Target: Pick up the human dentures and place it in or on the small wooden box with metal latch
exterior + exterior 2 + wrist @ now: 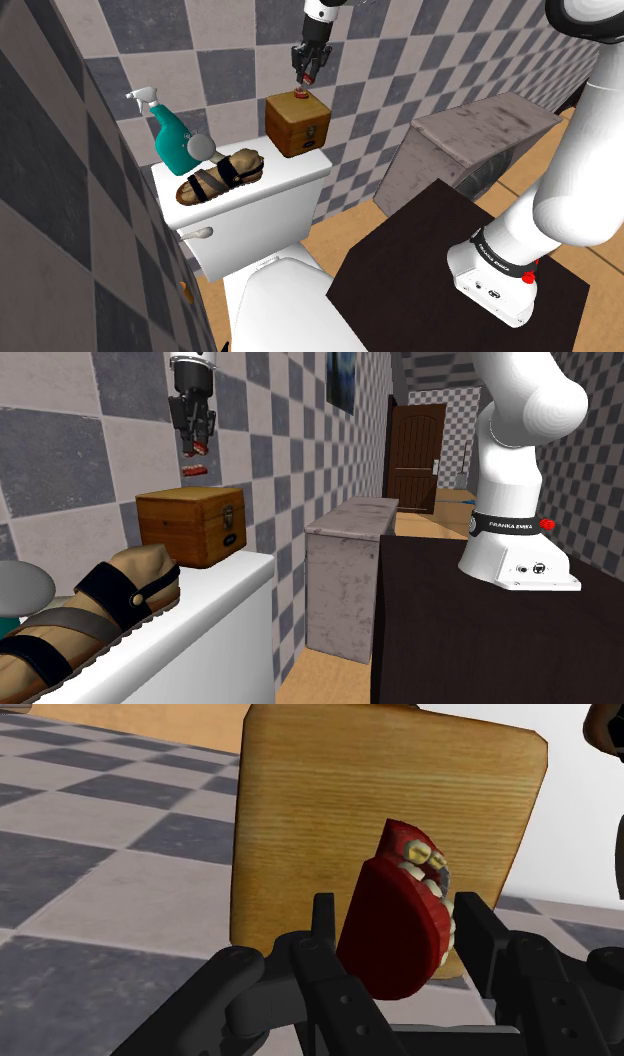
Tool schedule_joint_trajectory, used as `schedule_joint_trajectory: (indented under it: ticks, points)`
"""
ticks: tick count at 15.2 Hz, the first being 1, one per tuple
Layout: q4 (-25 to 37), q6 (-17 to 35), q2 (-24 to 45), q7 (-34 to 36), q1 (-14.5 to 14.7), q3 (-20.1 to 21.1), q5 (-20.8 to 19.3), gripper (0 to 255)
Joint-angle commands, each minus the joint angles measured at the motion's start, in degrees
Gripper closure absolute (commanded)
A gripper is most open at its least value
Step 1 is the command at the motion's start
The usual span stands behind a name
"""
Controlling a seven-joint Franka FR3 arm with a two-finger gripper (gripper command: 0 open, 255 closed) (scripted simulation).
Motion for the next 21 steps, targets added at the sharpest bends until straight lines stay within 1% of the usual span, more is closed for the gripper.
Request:
schedule_joint_trajectory:
  ticks: [1,5,12,13,18,21]
  points:
    - [-1.15,1.47,0.29,-0.01,0.03,0.0,-0.02,255]
    - [-2.96,4.06,1.08,-0.11,0.05,-0.04,-0.06,255]
    - [-2.93,4.05,1.1,-0.11,0.05,-0.04,-0.06,255]
    - [-2.94,4.05,1.1,-0.11,0.05,-0.04,-0.06,0]
    - [-2.94,4.05,1.1,-0.11,0.05,-0.04,-0.06,0]
    - [0.12,-0.9,-0.8,-0.2,-0.2,-0.03,0.12,0]
